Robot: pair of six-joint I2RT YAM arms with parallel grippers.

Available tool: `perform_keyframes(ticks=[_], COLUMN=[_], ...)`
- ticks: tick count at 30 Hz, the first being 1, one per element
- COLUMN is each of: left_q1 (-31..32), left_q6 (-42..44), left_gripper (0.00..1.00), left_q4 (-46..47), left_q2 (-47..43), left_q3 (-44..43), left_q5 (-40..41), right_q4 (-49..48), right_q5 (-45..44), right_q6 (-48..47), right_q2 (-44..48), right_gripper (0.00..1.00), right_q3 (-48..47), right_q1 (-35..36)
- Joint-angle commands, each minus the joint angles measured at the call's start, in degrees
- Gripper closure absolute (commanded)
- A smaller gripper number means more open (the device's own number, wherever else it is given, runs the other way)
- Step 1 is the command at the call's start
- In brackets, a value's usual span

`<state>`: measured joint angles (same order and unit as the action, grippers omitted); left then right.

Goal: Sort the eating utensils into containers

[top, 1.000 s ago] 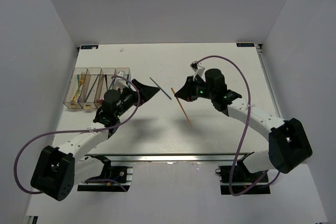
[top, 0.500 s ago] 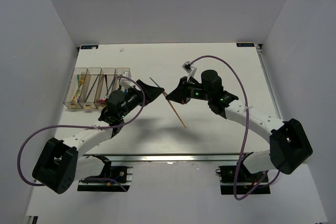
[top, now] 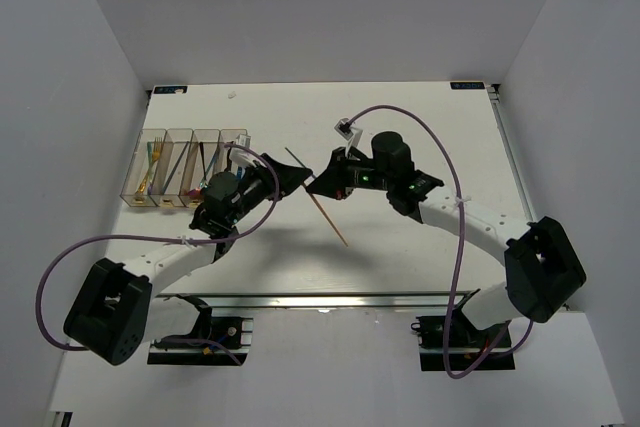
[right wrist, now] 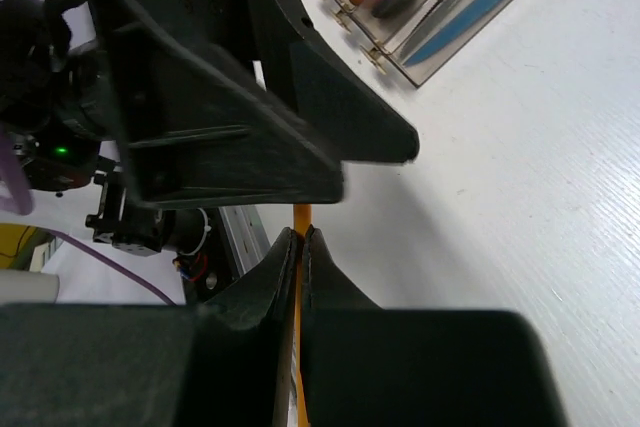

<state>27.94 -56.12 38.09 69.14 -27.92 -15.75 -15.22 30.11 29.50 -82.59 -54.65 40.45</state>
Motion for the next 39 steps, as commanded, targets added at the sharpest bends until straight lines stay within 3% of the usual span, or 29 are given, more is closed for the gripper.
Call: perform_keyframes(ticks=[1,3,4,6,7,9,13,14,16,18,21,22,24,26,29,34,39], left_q1=[0.27,0.36,0.36,0.36,0.36,0.44,0.36,0.27,0.09,-1.39,-4.64,-5.61,-8.07,-12.36,-20.26,-24.34,-27.77], left_q6=[0.75,0.31,-0.21,-0.48,-0.48,-0.74,0.47,2.22,10.88,17.32,28.67,34.26,39.65,48.36,55.75,67.96,69.22], left_gripper=[0.43,0.49,0.59,0.66,0.80,0.99,1.00,1.00,1.00,1.00,1.00,1.00,1.00,1.00,1.00,1.00,1.00], left_q4=[1.90,2.60,2.78,3.31,3.22,3.05,-0.28,-3.77,-19.57,-37.27,-56.20,-59.58,-65.74,-64.73,-58.85,-43.99,-36.52], left_q2=[0.20,0.73,0.90,0.90,0.82,0.64,0.29,0.12,-0.59,-0.33,1.69,3.17,5.11,7.48,11.43,20.75,29.10], left_q3=[-1.78,-2.22,-2.31,-2.40,-2.49,-2.75,-4.23,-5.46,-11.93,-17.93,-29.71,-35.22,-39.47,-42.20,-46.06,-50.38,-53.11], left_q5=[-1.39,-2.53,-2.88,-3.23,-3.32,-3.67,-3.77,-2.98,2.80,8.60,25.46,35.07,46.63,59.01,60.05,64.17,62.61], right_q4=[-2.88,-3.06,-3.32,-3.32,-3.32,-3.67,-3.94,-3.68,-2.54,0.17,5.62,6.60,7.75,9.33,9.95,8.73,8.37], right_q5=[0.83,0.48,0.30,0.21,-0.05,-0.49,-1.37,-1.63,-5.57,-10.56,-15.67,-16.30,-17.10,-19.02,-19.13,-15.88,-14.20], right_q6=[0.04,0.03,0.04,-0.05,0.03,0.04,-0.31,-0.32,-1.19,-2.24,-3.74,-4.09,-5.23,-6.55,-7.43,-7.00,-7.08], right_q2=[-0.73,-1.43,-1.61,-2.31,-2.58,-3.10,-3.55,-3.29,-1.36,0.49,3.30,4.53,5.85,7.52,8.49,8.93,9.02], right_gripper=[1.00,1.00,1.00,1.00,1.00,1.00,1.00,0.96,0.60,0.11,0.11,0.11,0.11,0.11,0.11,0.11,0.11], right_q3=[-3.00,-3.18,-3.27,-3.79,-3.88,-4.06,-3.97,-3.80,-2.57,-1.51,-0.28,0.50,1.47,2.70,4.02,5.87,6.05], right_q1=[0.60,0.77,0.77,0.86,0.86,0.86,0.86,0.86,0.51,-0.27,-3.17,-4.75,-6.07,-7.13,-7.92,-8.37,-8.45])
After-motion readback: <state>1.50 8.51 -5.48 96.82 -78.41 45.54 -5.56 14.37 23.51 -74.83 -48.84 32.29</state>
